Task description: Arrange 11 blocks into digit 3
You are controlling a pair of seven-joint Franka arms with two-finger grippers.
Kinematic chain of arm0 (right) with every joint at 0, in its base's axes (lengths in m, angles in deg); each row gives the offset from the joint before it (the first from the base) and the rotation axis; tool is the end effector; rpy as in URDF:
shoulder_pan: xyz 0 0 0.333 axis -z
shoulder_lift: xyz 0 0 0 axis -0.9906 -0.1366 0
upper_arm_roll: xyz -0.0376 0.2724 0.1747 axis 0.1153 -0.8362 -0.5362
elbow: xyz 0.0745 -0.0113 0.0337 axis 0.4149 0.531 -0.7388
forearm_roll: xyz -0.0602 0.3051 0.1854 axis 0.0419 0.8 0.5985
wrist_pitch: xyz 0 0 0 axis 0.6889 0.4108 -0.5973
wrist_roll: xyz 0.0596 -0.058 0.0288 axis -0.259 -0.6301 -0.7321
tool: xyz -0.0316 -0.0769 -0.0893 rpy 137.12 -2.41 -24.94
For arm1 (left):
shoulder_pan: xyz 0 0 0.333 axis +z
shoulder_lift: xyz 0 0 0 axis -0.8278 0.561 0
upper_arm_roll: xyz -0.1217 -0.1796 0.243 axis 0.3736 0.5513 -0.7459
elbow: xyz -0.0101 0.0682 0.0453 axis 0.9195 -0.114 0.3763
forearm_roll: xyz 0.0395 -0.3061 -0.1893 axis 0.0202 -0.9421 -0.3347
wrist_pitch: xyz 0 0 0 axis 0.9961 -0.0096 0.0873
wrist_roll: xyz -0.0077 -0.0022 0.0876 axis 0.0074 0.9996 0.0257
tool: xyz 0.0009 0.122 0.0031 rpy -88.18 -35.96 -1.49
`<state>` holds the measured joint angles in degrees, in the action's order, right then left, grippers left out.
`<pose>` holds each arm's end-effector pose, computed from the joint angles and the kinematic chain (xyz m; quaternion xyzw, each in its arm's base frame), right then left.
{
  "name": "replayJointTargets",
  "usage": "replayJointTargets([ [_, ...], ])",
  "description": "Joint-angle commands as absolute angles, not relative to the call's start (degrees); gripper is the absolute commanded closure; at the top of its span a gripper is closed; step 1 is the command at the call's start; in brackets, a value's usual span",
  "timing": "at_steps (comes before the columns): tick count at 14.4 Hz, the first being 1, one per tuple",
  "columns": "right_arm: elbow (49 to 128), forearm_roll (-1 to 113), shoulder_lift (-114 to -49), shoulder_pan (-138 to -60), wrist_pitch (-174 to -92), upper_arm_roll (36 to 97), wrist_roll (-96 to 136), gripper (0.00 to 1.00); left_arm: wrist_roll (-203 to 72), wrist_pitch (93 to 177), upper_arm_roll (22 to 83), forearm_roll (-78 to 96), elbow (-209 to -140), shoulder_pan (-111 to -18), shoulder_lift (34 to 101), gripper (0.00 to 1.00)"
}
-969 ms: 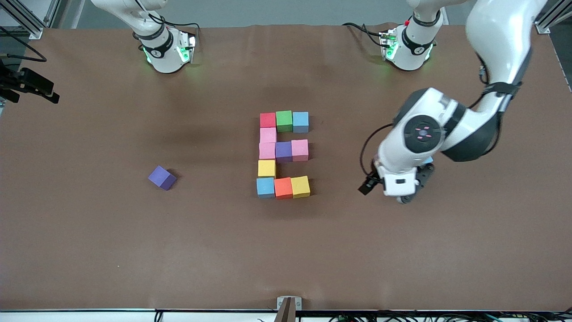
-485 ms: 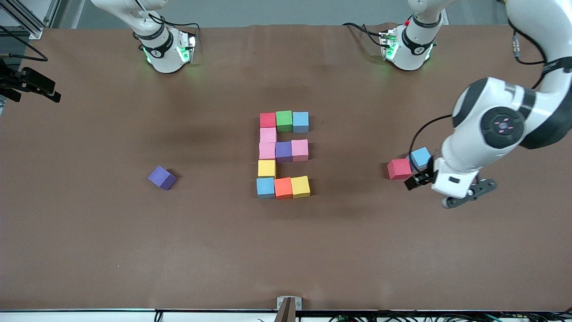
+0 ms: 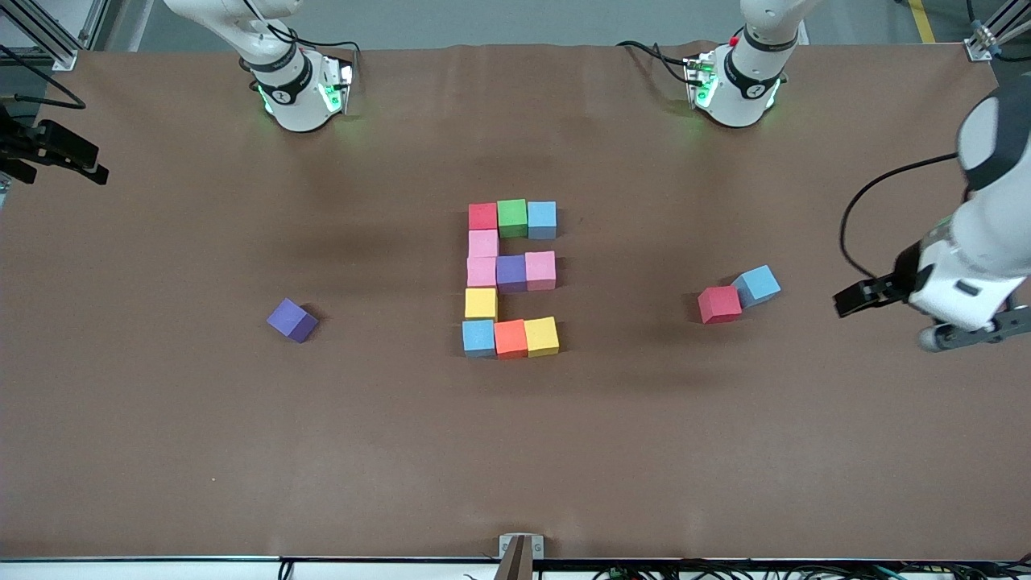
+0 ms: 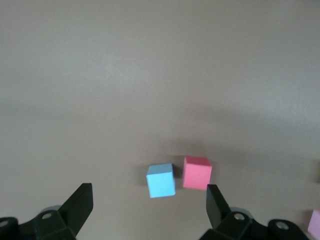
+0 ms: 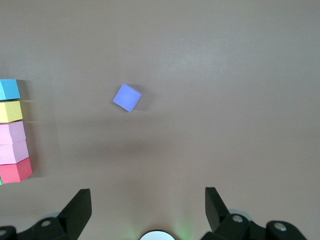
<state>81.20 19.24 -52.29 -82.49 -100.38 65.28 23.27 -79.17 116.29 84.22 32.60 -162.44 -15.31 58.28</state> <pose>0.4780 -0.0337 0.6462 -0.9995 0.0163 0.0267 0.0064 0.5952 -0.0106 0.5369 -0.9961 -0.0869 -0.0026 0.0145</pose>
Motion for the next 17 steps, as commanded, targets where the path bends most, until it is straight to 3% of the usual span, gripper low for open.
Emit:
replayJointTargets([
  [1,82.4,19.6,-50.8,-82.5,-100.9,65.1,22.7,0.00,-69.9,111.3,84.5,26.3,-162.1,-10.5,52.3,0.00],
  [5,82.5,19.6,-50.6,-82.6,-99.9,64.9,22.7,0.00,-59.3,106.2,78.3,20.1,-160.5,-10.6,46.4,0.00],
  [11,82.5,19.6,-50.4,-82.6,-98.8,65.0,22.7,0.00,-58.3,106.1,46.2,19.1,-160.5,-41.6,43.3,0.00],
  [13,82.4,19.6,-50.4,-82.4,-98.9,65.1,22.7,0.00,-58.3,106.1,39.1,19.1,-160.4,-48.4,43.0,0.00],
  [17,82.4,19.6,-50.4,-82.5,-99.3,65.1,22.7,0.00,-57.5,106.2,30.6,18.6,-160.5,-57.0,42.9,0.00],
])
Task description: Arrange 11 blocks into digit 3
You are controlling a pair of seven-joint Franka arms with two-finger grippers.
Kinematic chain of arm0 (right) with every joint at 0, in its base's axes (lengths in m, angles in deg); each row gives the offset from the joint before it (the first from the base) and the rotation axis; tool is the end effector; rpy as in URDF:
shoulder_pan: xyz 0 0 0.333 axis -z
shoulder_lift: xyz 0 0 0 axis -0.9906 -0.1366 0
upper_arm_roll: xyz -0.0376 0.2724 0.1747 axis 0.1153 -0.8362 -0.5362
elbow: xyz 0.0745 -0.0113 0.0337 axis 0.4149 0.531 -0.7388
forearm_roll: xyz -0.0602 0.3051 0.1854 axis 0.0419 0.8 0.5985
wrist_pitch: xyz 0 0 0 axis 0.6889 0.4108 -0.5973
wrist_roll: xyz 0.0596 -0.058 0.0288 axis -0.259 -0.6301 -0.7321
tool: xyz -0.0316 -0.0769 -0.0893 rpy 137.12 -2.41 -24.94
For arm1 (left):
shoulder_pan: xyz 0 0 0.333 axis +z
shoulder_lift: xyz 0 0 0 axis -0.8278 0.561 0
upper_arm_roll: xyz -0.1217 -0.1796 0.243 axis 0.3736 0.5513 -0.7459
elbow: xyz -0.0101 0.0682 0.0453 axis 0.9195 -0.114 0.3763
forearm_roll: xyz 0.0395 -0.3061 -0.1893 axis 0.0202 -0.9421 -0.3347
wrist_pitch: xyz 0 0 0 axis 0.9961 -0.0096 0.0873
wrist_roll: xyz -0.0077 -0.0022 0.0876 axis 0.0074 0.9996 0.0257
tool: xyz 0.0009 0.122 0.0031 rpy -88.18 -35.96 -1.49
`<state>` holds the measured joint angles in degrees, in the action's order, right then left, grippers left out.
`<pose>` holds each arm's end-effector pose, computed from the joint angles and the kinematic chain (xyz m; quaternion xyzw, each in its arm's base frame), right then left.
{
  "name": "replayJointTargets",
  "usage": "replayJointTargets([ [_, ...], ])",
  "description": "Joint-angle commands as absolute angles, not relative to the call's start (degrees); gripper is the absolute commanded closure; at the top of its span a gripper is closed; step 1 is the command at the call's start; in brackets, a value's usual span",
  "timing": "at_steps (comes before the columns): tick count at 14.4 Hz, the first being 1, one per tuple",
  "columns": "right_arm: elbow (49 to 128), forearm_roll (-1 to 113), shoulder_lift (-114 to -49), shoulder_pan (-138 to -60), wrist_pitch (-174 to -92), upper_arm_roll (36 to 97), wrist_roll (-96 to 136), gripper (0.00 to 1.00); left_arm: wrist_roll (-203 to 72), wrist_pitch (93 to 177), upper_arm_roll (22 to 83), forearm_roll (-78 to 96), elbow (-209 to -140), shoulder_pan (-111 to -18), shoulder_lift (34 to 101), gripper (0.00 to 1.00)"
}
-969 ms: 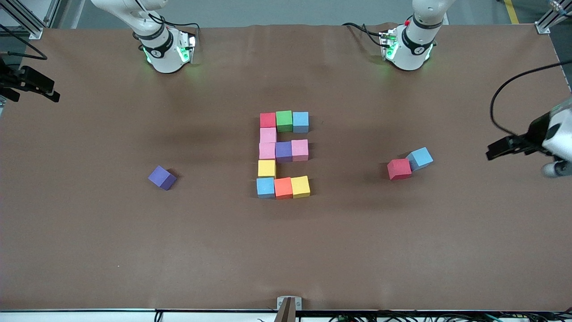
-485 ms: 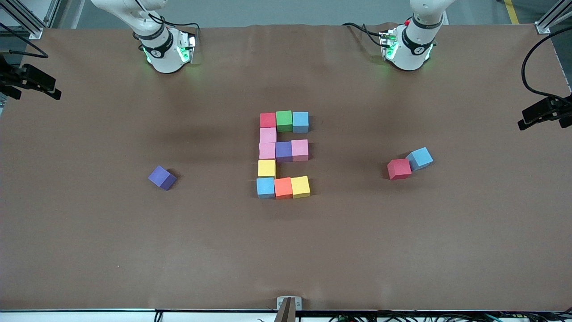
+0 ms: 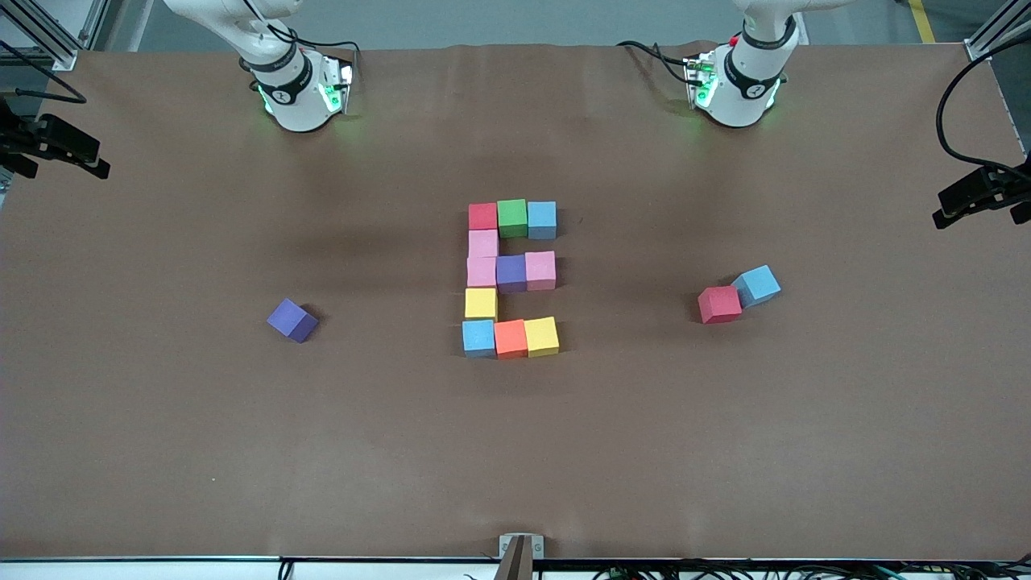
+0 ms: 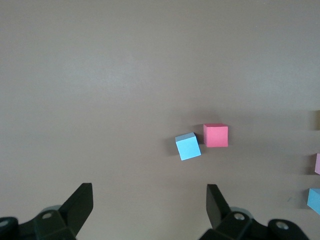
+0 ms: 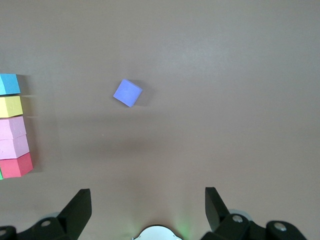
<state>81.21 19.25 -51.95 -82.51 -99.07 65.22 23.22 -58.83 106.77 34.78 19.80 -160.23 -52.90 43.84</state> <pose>0.4733 -0.0328 0.6471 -0.9992 0.0151 0.0352 0.0071 0.5325 0.0276 0.6330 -0.9996 -0.0213 -0.0093 0.0139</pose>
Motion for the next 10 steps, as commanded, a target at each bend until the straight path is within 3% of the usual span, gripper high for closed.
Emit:
replayJointTargets([
  [1,82.3,19.6,-50.4,-82.6,-99.6,65.0,22.7,0.00,-57.5,106.2,29.8,18.6,-160.4,-57.9,42.8,0.00],
  [10,82.1,19.6,-50.4,-82.3,-100.0,65.2,23.5,0.00,-57.5,106.3,30.3,18.7,-160.4,-57.5,42.0,0.00],
])
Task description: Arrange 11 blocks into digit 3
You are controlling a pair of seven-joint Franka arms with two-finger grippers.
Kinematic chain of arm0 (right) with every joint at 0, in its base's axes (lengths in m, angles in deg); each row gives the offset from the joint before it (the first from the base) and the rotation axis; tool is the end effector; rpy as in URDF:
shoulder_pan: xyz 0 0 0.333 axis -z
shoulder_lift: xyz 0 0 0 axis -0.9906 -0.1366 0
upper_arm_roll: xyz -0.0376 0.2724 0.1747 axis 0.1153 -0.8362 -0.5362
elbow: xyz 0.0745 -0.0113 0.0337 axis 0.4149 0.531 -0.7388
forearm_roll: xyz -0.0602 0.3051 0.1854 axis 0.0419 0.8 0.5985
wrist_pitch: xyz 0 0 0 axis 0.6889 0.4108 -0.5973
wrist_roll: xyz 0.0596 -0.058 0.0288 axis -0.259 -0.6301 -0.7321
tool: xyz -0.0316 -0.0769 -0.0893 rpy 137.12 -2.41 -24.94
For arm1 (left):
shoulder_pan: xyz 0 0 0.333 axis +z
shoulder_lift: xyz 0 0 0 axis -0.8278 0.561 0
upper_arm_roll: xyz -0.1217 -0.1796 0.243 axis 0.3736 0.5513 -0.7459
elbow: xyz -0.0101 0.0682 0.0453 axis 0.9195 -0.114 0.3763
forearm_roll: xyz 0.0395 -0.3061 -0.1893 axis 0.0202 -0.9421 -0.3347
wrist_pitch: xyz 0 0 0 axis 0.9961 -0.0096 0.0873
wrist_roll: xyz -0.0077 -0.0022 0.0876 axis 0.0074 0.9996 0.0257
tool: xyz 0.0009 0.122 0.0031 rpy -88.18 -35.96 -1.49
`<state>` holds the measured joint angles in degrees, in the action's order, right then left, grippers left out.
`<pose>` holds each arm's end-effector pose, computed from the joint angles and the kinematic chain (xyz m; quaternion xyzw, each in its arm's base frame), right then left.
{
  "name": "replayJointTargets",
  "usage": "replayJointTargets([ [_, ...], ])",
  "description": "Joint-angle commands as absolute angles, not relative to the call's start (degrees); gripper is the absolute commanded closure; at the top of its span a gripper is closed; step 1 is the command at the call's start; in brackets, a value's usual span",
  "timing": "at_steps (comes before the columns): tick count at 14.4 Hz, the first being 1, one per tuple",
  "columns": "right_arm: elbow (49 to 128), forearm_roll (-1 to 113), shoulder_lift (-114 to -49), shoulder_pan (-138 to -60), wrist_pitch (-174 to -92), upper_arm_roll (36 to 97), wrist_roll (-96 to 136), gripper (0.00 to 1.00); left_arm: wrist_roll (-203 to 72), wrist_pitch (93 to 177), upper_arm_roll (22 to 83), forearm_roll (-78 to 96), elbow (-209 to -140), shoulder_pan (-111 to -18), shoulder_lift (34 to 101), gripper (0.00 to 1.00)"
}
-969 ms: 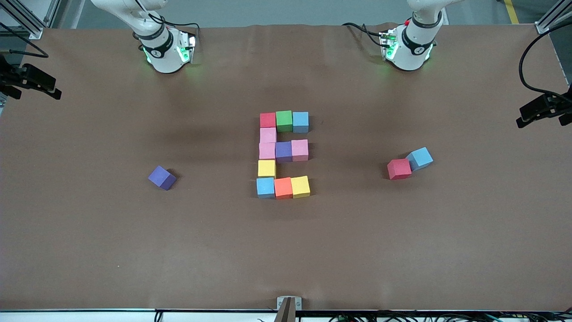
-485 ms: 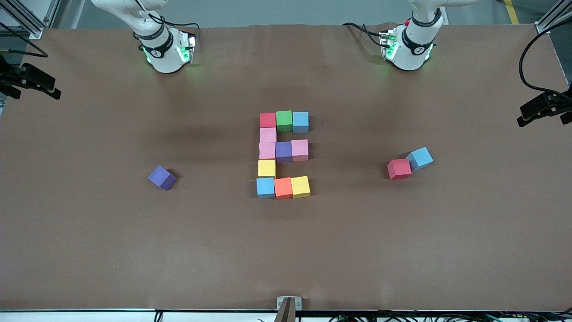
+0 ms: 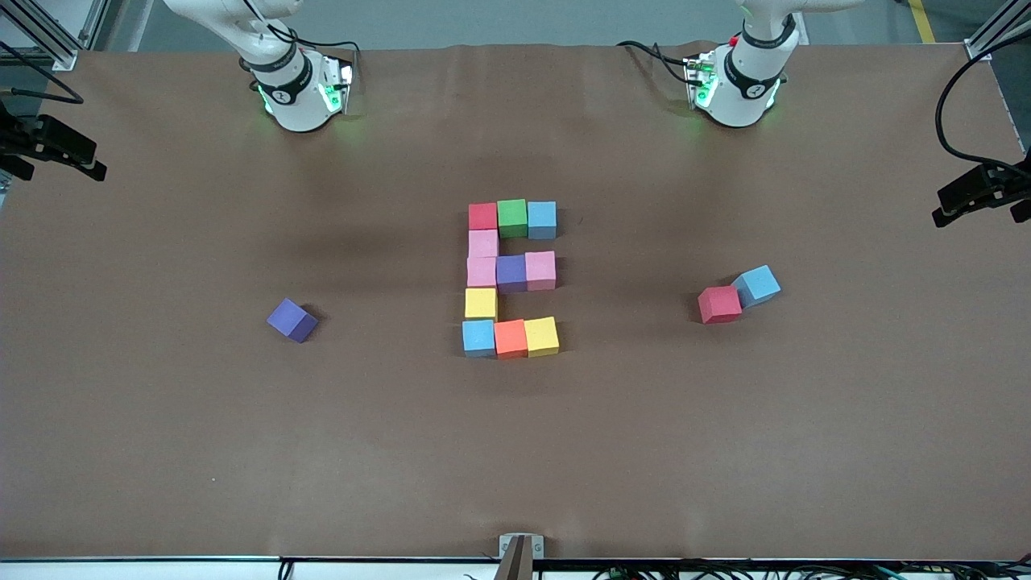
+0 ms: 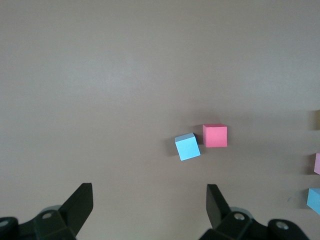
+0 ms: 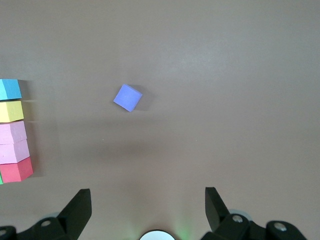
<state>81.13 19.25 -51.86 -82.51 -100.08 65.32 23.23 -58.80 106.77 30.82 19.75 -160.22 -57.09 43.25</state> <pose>0.4750 -0.0339 0.6499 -0.9995 0.0161 0.0249 0.0067 0.5295 0.0247 0.6386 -0.9996 -0.0190 -0.0146 0.0145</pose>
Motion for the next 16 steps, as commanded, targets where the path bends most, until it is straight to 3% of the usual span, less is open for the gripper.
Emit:
replayJointTargets([
  [1,82.1,19.5,-50.4,-82.3,-100.0,65.1,23.5,0.00,-57.5,106.4,30.3,18.7,-160.4,-57.9,42.0,0.00],
  [16,82.3,19.5,-50.3,-82.3,-99.8,65.1,23.4,0.00,-57.6,106.2,30.9,16.2,-158.4,-58.0,41.9,0.00],
])
